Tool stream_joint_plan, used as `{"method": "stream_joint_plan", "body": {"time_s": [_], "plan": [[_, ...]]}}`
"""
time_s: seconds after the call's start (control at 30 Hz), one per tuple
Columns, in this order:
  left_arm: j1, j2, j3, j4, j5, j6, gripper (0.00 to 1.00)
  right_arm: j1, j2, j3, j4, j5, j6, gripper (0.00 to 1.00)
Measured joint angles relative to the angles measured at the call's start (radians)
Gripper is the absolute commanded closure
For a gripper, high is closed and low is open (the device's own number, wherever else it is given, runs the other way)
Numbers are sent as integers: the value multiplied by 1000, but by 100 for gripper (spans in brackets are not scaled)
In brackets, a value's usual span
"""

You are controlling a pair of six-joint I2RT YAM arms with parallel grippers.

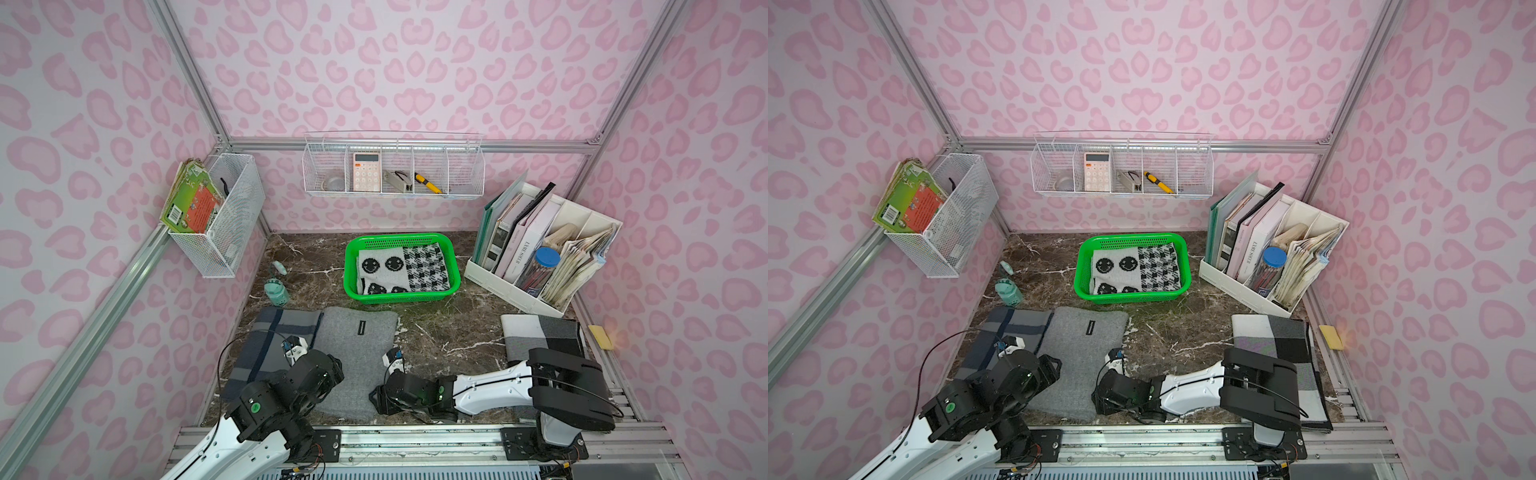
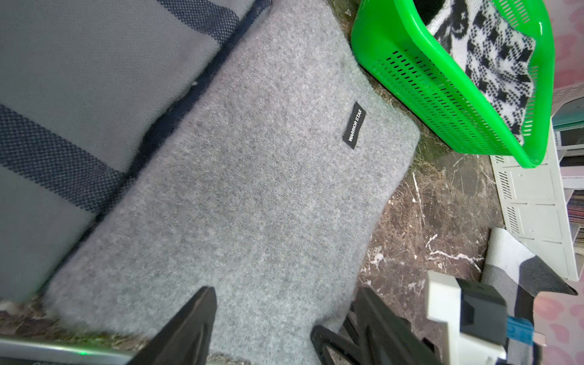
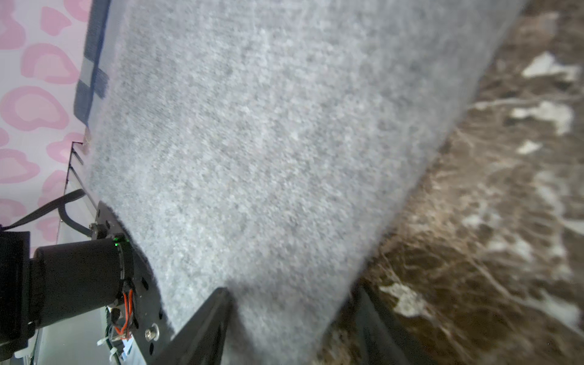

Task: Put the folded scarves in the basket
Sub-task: Adjust the scarf at the center of the board.

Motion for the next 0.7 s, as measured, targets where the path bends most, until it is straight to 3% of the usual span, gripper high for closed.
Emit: {"method": "stream_joint_plan", "body": {"time_s": [0.1,0.2,0.3,0.7], "plan": [[0,16,-1,8,-4,-16,26,-1,30,19,33,-21,-2,50],[0,34,-3,24,-6,-17,26,-1,39,22,37,-48,-7,80],[0,47,-4,28,-9,-18,26,-1,30,13,46,-56,-11,98],[0,77,-21,63,-11,-17,26,-60,-171,-221,90,-24,41,100]]}}
